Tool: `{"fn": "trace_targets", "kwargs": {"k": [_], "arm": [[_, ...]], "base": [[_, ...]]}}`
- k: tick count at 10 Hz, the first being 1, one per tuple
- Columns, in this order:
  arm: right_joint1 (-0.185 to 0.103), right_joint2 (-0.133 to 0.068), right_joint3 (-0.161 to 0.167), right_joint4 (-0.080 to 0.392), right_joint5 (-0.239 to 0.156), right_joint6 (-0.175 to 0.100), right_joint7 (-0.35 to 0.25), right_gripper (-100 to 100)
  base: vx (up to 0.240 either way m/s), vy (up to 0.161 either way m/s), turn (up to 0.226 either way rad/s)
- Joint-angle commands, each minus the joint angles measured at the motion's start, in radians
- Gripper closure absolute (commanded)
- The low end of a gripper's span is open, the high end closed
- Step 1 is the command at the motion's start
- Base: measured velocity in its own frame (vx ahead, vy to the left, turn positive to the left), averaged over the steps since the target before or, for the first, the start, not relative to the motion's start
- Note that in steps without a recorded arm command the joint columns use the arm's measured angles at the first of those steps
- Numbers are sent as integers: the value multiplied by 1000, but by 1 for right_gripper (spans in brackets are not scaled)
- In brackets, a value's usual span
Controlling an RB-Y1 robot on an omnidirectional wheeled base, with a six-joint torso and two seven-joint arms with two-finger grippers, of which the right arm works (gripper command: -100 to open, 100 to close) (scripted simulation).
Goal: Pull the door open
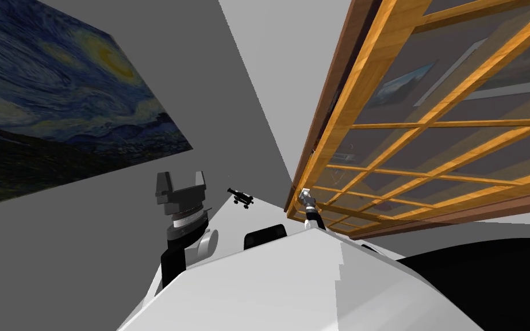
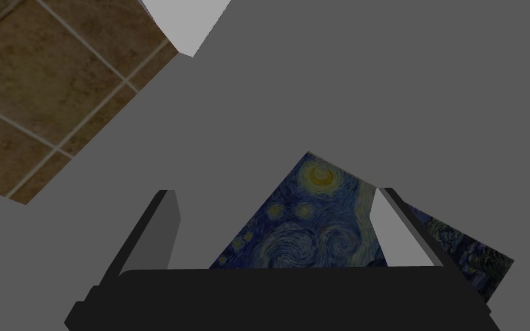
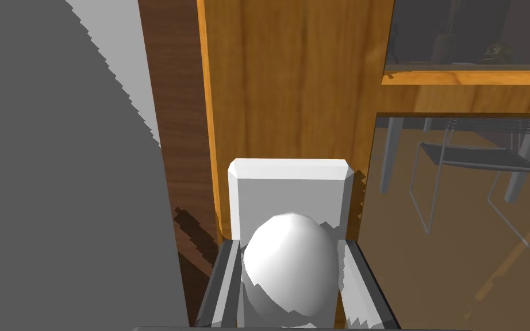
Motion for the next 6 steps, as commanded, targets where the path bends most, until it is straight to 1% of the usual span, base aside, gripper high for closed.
{"fn": "trace_targets", "kwargs": {"k": [1,3,4,6], "arm": [[11,-5,22,-16,10,4,-13,100],[19,-18,51,-31,25,5,-34,100],[23,-25,67,-39,33,6,-45,100],[28,-34,88,-50,43,7,-60,100]], "base": [[-228,4,69],[-256,-26,92],[-205,-7,56],[-219,-15,68]]}}
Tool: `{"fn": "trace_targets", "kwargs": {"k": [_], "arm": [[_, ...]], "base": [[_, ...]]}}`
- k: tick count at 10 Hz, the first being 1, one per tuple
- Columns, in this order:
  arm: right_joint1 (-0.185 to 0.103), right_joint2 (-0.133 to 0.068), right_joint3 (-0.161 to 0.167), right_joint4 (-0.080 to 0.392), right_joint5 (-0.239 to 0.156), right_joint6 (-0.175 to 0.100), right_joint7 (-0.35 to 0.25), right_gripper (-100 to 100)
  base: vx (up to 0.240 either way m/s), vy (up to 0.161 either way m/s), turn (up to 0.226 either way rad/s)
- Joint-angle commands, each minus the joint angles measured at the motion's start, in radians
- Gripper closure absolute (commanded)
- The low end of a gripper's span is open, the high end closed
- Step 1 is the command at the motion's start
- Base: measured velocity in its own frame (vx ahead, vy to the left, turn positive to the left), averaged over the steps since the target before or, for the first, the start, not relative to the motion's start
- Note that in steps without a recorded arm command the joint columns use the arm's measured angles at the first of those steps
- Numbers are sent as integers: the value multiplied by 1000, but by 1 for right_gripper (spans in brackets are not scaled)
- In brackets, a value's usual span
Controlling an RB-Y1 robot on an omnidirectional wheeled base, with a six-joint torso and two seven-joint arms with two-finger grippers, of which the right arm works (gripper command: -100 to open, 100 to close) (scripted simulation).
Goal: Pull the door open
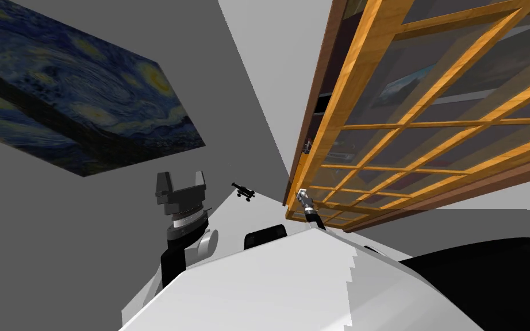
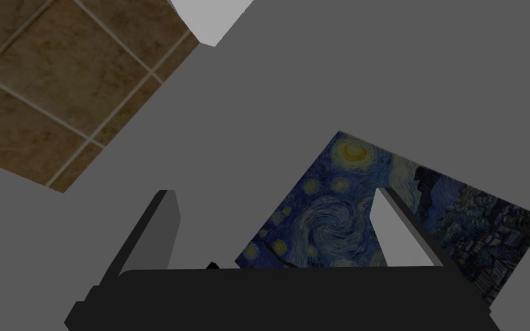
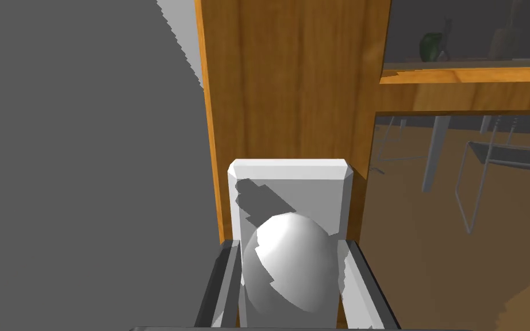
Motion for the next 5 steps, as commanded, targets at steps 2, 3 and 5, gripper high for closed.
{"fn": "trace_targets", "kwargs": {"k": [2,3,5], "arm": [[10,-11,23,-6,11,-6,-18,100],[12,-14,28,-8,13,-8,-22,100],[21,-30,50,-17,24,-17,-41,100]], "base": [[-120,-17,58],[-182,-7,88],[-179,12,57]]}}
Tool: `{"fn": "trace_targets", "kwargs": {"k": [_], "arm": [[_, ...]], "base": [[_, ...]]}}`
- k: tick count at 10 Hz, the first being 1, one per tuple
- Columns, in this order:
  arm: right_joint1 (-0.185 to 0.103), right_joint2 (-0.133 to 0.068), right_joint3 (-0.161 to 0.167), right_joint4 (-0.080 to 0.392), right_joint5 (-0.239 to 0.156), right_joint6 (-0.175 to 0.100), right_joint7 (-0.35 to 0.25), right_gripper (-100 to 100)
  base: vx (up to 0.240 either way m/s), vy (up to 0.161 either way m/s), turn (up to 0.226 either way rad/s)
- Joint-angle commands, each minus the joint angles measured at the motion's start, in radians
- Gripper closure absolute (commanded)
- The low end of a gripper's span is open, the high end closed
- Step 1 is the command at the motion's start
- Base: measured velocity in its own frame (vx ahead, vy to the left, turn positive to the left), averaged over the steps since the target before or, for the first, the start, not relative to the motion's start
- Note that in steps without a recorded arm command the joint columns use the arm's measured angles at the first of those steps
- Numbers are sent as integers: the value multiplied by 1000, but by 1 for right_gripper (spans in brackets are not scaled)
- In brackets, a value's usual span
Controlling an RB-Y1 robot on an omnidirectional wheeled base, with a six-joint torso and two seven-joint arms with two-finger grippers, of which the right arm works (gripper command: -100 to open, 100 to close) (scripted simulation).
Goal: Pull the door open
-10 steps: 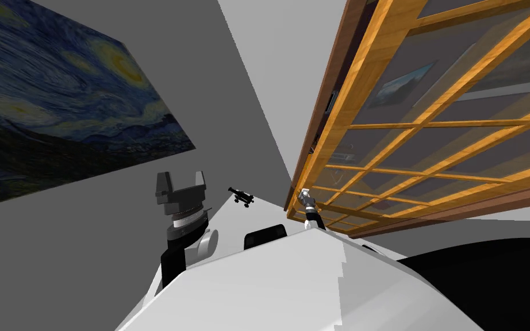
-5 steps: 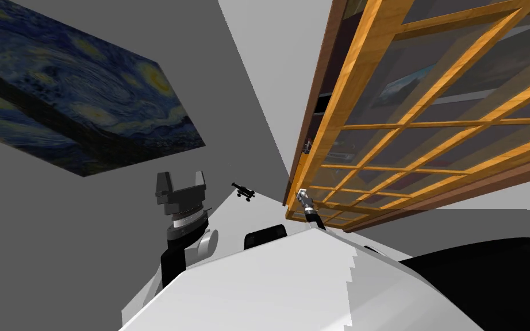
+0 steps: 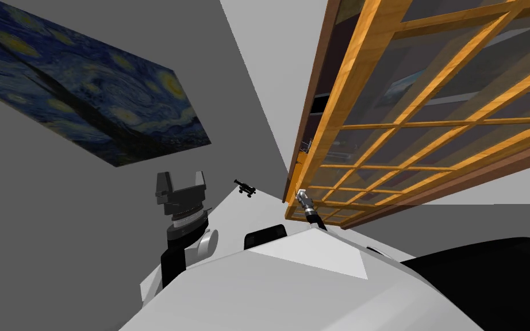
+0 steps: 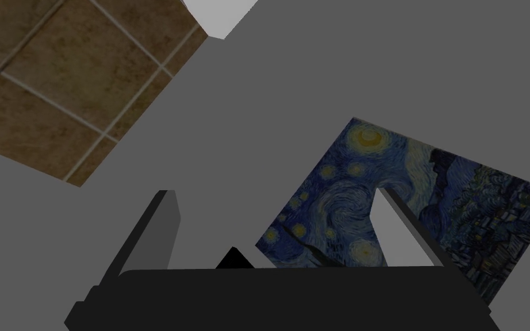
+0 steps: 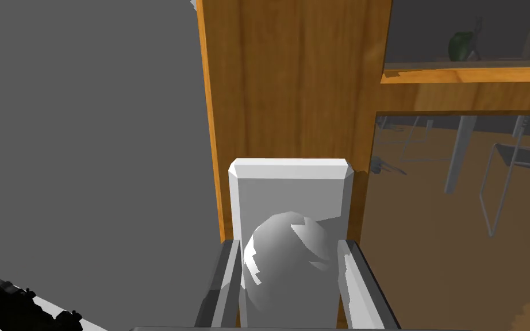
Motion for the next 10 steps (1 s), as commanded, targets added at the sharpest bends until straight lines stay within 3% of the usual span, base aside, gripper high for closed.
{"fn": "trace_targets", "kwargs": {"k": [1,5,6,7,10], "arm": [[10,-12,21,-7,10,-10,-18,100],[30,-45,69,-25,33,-29,-58,100],[26,-40,62,-22,30,-22,-51,100],[53,-61,99,-37,50,-47,-74,100],[89,-97,151,-60,81,-91,-109,100]], "base": [[-184,-18,74],[-230,-21,74],[-99,-6,21],[-148,15,13],[-190,-10,-7]]}}
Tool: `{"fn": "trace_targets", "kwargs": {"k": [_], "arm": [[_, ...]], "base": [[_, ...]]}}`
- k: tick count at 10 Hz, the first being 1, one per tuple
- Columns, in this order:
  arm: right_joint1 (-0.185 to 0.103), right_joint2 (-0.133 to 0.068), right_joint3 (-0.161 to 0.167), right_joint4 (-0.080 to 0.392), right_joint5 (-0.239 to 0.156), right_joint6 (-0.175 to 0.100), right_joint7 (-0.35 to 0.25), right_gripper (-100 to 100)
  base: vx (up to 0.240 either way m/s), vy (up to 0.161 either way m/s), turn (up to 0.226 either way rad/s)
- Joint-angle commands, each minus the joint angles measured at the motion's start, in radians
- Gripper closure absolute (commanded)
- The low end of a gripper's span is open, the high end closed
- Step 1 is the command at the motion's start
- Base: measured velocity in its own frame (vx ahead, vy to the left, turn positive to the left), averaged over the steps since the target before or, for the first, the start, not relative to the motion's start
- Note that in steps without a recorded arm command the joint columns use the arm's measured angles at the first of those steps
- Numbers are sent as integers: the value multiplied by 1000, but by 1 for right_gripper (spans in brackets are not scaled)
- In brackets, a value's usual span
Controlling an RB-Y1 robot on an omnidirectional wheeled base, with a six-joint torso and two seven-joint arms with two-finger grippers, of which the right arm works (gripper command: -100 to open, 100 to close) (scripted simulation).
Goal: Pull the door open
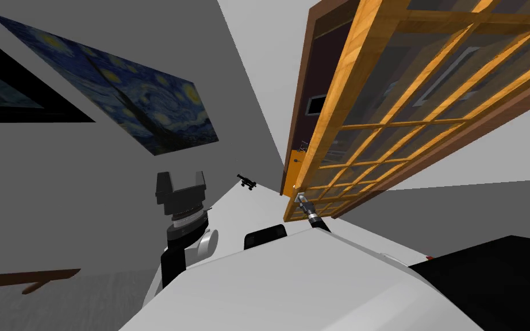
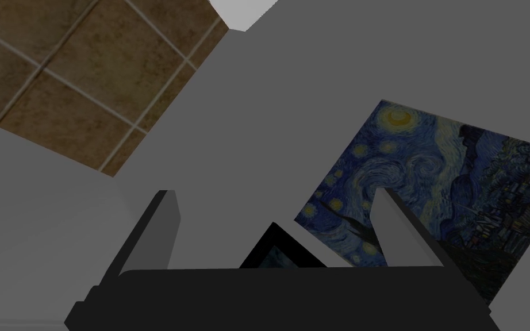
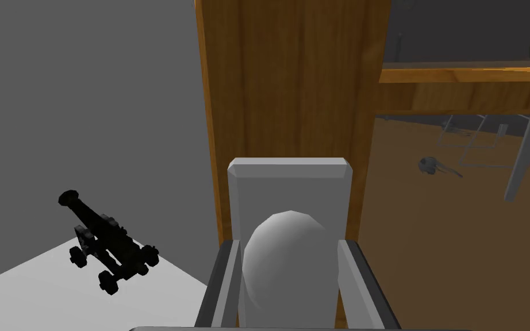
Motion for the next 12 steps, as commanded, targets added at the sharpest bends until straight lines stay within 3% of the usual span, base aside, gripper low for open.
{"fn": "trace_targets", "kwargs": {"k": [1,3,4,6,12], "arm": [[24,-19,37,-17,22,-33,-24,100],[42,-36,63,-28,37,-54,-41,100],[36,-34,51,-22,29,-40,-35,100],[73,-47,81,-13,50,-100,-51,100],[144,-74,134,6,89,-220,-79,100]], "base": [[-161,-29,-9],[-137,-57,-2],[-66,-34,10],[-6,-11,12],[-8,-22,17]]}}
